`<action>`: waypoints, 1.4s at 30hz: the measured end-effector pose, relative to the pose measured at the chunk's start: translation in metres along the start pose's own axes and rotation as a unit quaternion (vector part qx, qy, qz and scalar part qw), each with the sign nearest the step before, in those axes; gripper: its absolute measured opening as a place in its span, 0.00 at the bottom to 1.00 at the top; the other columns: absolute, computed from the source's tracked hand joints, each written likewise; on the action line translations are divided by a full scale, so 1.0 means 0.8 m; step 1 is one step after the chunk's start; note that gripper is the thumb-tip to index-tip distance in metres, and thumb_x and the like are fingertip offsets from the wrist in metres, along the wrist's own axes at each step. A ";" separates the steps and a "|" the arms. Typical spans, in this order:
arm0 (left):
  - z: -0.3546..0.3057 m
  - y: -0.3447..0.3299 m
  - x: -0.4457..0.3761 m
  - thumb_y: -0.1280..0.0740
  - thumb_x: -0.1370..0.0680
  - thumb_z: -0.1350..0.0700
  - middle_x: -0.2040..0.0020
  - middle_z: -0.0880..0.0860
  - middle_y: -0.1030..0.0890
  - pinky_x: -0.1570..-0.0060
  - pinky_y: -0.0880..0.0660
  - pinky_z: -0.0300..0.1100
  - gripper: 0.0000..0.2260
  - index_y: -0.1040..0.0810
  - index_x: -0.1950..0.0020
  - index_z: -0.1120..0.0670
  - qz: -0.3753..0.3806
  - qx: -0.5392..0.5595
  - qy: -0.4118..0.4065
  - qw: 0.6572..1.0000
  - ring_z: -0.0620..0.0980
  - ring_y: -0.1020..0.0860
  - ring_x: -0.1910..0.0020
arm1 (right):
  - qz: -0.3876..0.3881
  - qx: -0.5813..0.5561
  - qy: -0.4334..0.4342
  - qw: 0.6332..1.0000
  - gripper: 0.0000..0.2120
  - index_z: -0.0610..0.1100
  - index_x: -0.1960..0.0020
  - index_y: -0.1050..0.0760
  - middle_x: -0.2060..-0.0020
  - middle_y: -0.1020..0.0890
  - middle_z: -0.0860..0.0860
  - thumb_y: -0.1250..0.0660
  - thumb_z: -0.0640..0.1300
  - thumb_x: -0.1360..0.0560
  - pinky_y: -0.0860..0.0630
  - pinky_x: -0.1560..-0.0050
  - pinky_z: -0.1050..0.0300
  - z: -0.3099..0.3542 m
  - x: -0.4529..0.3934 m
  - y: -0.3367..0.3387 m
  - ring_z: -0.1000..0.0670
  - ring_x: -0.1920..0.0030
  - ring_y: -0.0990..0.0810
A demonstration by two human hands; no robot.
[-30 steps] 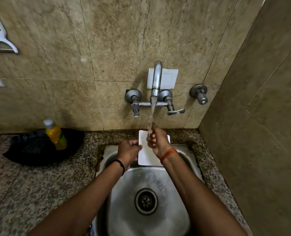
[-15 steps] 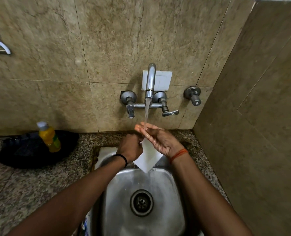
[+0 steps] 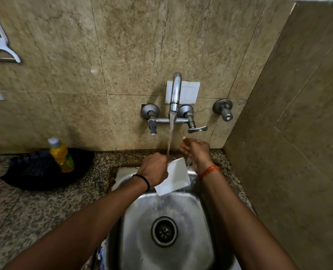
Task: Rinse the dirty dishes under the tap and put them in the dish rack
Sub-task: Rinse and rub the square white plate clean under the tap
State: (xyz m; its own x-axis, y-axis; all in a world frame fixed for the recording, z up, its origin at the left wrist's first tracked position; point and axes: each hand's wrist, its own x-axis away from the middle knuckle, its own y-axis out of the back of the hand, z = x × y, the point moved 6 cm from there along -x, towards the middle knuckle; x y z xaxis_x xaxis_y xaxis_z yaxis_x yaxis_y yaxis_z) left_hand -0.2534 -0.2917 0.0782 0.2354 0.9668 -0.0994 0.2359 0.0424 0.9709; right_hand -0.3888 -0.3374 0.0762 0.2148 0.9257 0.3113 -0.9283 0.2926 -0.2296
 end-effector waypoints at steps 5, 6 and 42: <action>-0.018 0.012 -0.015 0.38 0.27 0.63 0.53 0.54 0.17 0.60 0.27 0.42 0.16 0.20 0.44 0.49 -0.021 -0.038 -0.094 0.995 0.55 0.20 0.54 | -0.020 -0.031 0.000 0.999 0.12 0.29 0.46 0.25 0.52 0.20 0.37 0.31 0.36 0.25 0.21 0.46 0.52 0.028 -0.030 0.003 0.42 0.49 0.18; -0.021 0.016 -0.017 0.38 0.27 0.63 0.53 0.54 0.17 0.60 0.28 0.42 0.16 0.20 0.44 0.49 -0.021 -0.043 -0.108 0.993 0.55 0.20 0.53 | -0.030 -0.035 0.002 0.999 0.10 0.30 0.49 0.24 0.53 0.20 0.37 0.29 0.37 0.26 0.21 0.48 0.51 0.032 -0.038 0.003 0.42 0.51 0.18; 0.133 0.005 0.088 0.38 0.22 0.69 0.41 0.59 0.21 0.51 0.22 0.37 0.14 0.25 0.36 0.66 -0.211 0.612 0.236 0.725 0.42 0.20 0.55 | 0.247 0.251 0.165 0.921 0.16 0.37 0.37 0.25 0.52 0.16 0.47 0.35 0.29 0.24 0.19 0.55 0.59 -0.043 0.059 -0.002 0.55 0.56 0.17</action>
State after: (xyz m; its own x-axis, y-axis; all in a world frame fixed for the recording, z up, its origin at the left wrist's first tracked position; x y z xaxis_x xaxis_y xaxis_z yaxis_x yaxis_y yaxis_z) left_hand -0.1352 -0.2505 0.0520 -0.3818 0.9236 0.0341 0.9206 0.3833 -0.0741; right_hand -0.3668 -0.2861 0.0591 -0.2680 0.9629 -0.0329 -0.9430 -0.2552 0.2135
